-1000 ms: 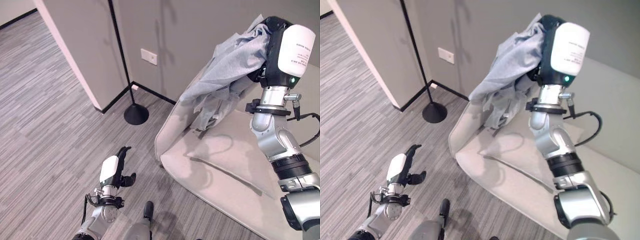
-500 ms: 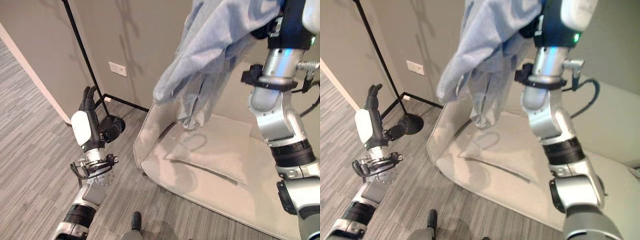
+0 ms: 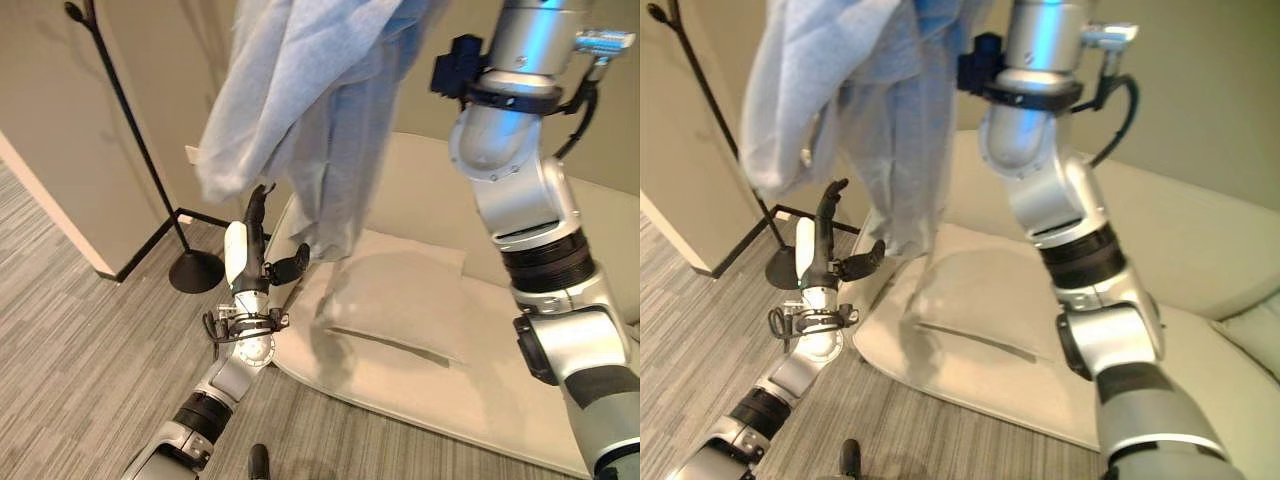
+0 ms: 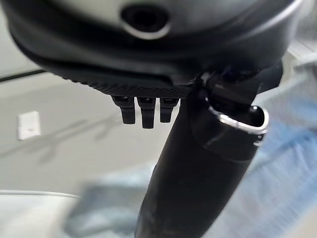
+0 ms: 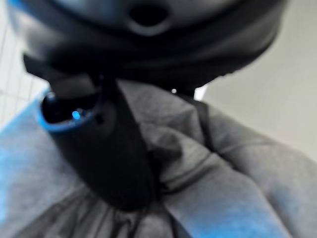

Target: Hang the clothes on the sofa on the clothes rack.

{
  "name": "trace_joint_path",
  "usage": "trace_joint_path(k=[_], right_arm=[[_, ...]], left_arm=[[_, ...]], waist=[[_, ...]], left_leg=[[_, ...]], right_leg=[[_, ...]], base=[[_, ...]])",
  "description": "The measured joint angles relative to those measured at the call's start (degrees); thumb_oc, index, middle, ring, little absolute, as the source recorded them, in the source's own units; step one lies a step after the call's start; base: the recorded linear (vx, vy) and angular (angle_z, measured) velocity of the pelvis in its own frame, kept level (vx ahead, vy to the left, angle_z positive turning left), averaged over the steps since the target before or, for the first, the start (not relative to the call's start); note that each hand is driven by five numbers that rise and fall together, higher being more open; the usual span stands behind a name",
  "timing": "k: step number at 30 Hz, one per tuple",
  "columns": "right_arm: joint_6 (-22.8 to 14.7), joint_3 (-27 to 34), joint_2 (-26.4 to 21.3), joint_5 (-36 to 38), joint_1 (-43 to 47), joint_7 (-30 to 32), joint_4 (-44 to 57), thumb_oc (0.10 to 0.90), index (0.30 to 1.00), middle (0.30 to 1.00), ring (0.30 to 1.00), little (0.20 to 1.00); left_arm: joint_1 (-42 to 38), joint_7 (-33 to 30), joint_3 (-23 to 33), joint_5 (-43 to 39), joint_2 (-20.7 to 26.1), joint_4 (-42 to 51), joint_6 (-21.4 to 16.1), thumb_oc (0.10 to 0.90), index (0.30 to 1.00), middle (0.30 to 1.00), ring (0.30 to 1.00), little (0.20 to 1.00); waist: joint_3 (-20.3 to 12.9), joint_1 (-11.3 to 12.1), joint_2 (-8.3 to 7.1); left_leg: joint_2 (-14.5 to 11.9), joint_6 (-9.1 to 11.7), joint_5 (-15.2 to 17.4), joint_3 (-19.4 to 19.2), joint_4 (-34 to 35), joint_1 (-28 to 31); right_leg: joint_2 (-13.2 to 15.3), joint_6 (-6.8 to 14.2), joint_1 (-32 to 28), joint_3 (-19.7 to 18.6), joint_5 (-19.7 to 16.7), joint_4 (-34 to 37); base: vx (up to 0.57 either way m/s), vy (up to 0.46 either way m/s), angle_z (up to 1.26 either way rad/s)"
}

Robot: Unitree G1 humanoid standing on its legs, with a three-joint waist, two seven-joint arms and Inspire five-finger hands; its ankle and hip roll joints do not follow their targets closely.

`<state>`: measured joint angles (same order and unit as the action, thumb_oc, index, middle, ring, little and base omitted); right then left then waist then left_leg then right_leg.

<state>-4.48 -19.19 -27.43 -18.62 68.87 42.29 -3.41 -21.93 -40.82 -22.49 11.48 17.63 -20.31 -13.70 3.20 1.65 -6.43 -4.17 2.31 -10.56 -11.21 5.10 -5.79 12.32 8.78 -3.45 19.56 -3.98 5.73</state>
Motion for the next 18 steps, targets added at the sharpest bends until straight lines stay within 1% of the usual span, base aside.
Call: trace_joint_path(k=[1, 2, 3, 4, 6, 8, 9, 10, 11, 13, 14, 16, 17, 18], right_arm=[[-0.3, -0.4, 1.3, 1.1, -1.1, -1.1, 2.0, 0.4, 0.3, 0.3, 0.3, 0.3], [-0.8, -0.7, 1.6, 1.8, -1.8, -1.5, 2.9, 0.4, 0.3, 0.3, 0.3, 0.3], [-2.2, -1.0, 2.7, 3.5, -4.5, -2.5, 5.6, 0.4, 0.3, 0.3, 0.3, 0.3], [-3.0, -1.2, 3.6, 4.6, -6.9, -3.3, 7.7, 0.4, 0.3, 0.3, 0.3, 0.3], [-4.6, -2.6, 3.5, 7.8, -10.3, -5.4, 11.2, 0.4, 0.3, 0.3, 0.3, 0.3], [-5.5, -4.2, 3.4, 11.3, -13.5, -7.5, 14.8, 0.4, 0.3, 0.3, 0.3, 0.3], [-6.1, -4.7, 3.3, 12.8, -14.4, -8.5, 15.7, 0.4, 0.3, 0.3, 0.3, 0.3], [-7.8, -6.3, 3.2, 16.9, -15.5, -10.5, 16.3, 0.4, 0.3, 0.3, 0.3, 0.3], [-8.3, -7.8, 3.2, 19.3, -15.9, -11.6, 16.9, 0.4, 0.3, 0.3, 0.3, 0.3], [-9.3, -9.7, 2.4, 22.1, -16.7, -13.7, 19.1, 0.4, 0.3, 0.3, 0.3, 0.3], [-10.2, -10.0, 1.5, 22.9, -17.4, -14.9, 20.7, 0.4, 0.3, 0.3, 0.3, 0.3], [-12.3, -10.3, 0.7, 26.0, -18.4, -17.1, 22.6, 0.4, 0.3, 0.3, 0.3, 0.3], [-13.2, -10.3, 0.0, 27.6, -18.5, -17.5, 22.9, 0.4, 0.3, 0.3, 0.3, 0.3], [-13.8, -10.2, -1.6, 31.4, -18.5, -18.5, 23.6, 0.4, 0.3, 0.3, 0.3, 0.3]], left_arm=[[-0.4, -0.6, 0.1, 0.1, 0.3, -0.1, 0.2, 0.8, 0.9, 0.9, 0.9, 0.9], [-0.6, -1.0, 0.2, 0.2, 0.3, -0.1, 0.3, 0.8, 0.9, 0.9, 0.9, 0.9], [-0.8, -2.1, 0.5, 0.5, 0.3, -0.2, 0.8, 0.8, 0.9, 0.9, 0.9, 0.9], [-1.0, -2.8, 1.0, 0.6, 0.1, -0.3, 1.1, 0.8, 0.9, 0.9, 0.9, 0.9], [-1.5, -4.0, 2.9, 1.6, -0.6, -1.5, 1.3, 0.8, 0.9, 0.9, 0.9, 0.9], [-1.5, -5.3, 5.7, 1.5, -1.0, -2.8, 1.8, 0.8, 0.9, 0.9, 0.9, 0.9], [-1.6, -5.7, 6.5, 1.5, -1.1, -3.9, 1.8, 0.8, 0.9, 0.9, 0.9, 0.9], [-2.3, -7.4, 7.1, 1.6, -1.0, -7.7, 2.6, 0.8, 0.9, 0.9, 0.9, 0.9], [-2.8, -8.0, 7.6, 1.5, -0.9, -11.4, 3.6, 0.8, 0.9, 0.9, 0.9, 0.9], [-3.1, -9.5, 7.8, 1.6, -0.3, -15.1, 6.1, 0.8, 0.9, 0.9, 0.9, 0.9], [-2.8, -10.1, 8.2, 1.6, -0.2, -15.3, 7.6, 0.8, 0.9, 0.9, 0.9, 0.9], [-2.3, -12.0, 9.6, 2.9, 0.3, -14.5, 9.0, 0.8, 0.9, 0.9, 0.9, 0.9], [-2.0, -12.8, 10.1, 3.5, 0.5, -14.2, 9.0, 0.8, 0.9, 0.9, 0.9, 0.9], [-0.7, -14.0, 11.3, 4.5, 0.6, -12.4, 9.2, 0.8, 0.9, 0.9, 0.9, 0.9]], waist=[[-0.2, 0.0, 0.01], [-0.2, 0.0, 0.08], [-0.8, -1.0, 0.12], [-1.1, -1.1, 0.16], [-1.3, -1.6, 0.35], [-1.3, -2.7, 0.37], [-1.3, -3.0, 0.37], [-1.4, -3.5, 0.48], [-1.5, -3.9, 0.61], [-1.5, -4.6, 0.62], [-1.5, -4.6, 0.59], [-1.5, -4.4, 0.59], [-1.5, -4.5, 0.59], [-1.5, -4.3, 0.54]], left_leg=[[-0.1, 0.1, 0.2, -0.9, 0.0, 0.3], [-0.1, 0.0, 0.3, -1.1, 0.0, 0.3], [-0.1, 0.0, 0.4, -1.2, 0.0, 0.2], [-0.1, 0.0, 0.5, -1.5, 0.0, 0.3], [0.0, 0.0, 0.6, -2.3, 0.0, 0.6], [-0.1, 0.0, 0.7, -2.5, 0.0, 0.7], [-0.2, 0.0, 0.7, -2.7, 0.0, 0.8], [-0.3, 0.1, 0.7, -3.2, 0.0, 1.1], [-0.4, 0.2, 0.9, -3.7, 0.0, 1.4], [-0.7, 0.3, 1.0, -4.3, 0.0, 1.5], [-0.9, 0.3, 1.0, -4.7, 0.0, 1.5], [-1.2, 0.3, 1.0, -5.4, 0.0, 1.5], [-1.4, 0.3, 1.0, -5.4, 0.0, 1.6], [-1.7, 0.3, 1.0, -5.5, 0.0, 1.6]], right_leg=[[0.0, -0.1, 0.3, -1.1, -0.2, 0.0], [0.0, -0.1, 0.4, -1.2, -0.2, 0.0], [0.0, 0.0, 0.6, -1.3, -0.2, 0.0], [-0.1, 0.0, 0.6, -1.5, -0.2, 0.0], [0.0, 0.0, 0.9, -2.7, -0.3, -0.4], [-0.1, 0.0, 1.0, -2.8, -0.3, -0.4], [-0.1, 0.0, 1.1, -2.9, -0.3, -0.4], [-0.1, 0.0, 1.1, -3.6, -0.3, -0.4], [-0.1, -0.1, 1.1, -4.1, -0.4, -0.4], [-0.3, -0.1, 1.5, -4.6, -0.5, -0.4], [-0.5, -0.2, 1.9, -5.1, -0.6, -0.4], [-0.8, -0.4, 2.1, -5.8, -0.7, -0.4], [-0.9, -0.4, 2.0, -5.8, -0.7, -0.4], [-1.1, -0.4, 2.1, -5.9, -0.8, -0.4]], base=[[0.0, 0.01, -0.27], [0.0, 0.013, -0.24], [0.0, 0.008, -0.11], [0.0, 0.013, -0.13], [0.01, 0.012, -0.18], [0.01, 0.012, -0.11], [0.01, 0.01, -0.13], [0.02, 0.009, -0.21], [0.01, 0.007, -0.27], [-0.01, 0.015, -0.21], [0.0, 0.011, -0.18], [0.0, 0.001, -0.17], [0.01, -0.015, -0.08], [0.0, 0.0, 0.0]])
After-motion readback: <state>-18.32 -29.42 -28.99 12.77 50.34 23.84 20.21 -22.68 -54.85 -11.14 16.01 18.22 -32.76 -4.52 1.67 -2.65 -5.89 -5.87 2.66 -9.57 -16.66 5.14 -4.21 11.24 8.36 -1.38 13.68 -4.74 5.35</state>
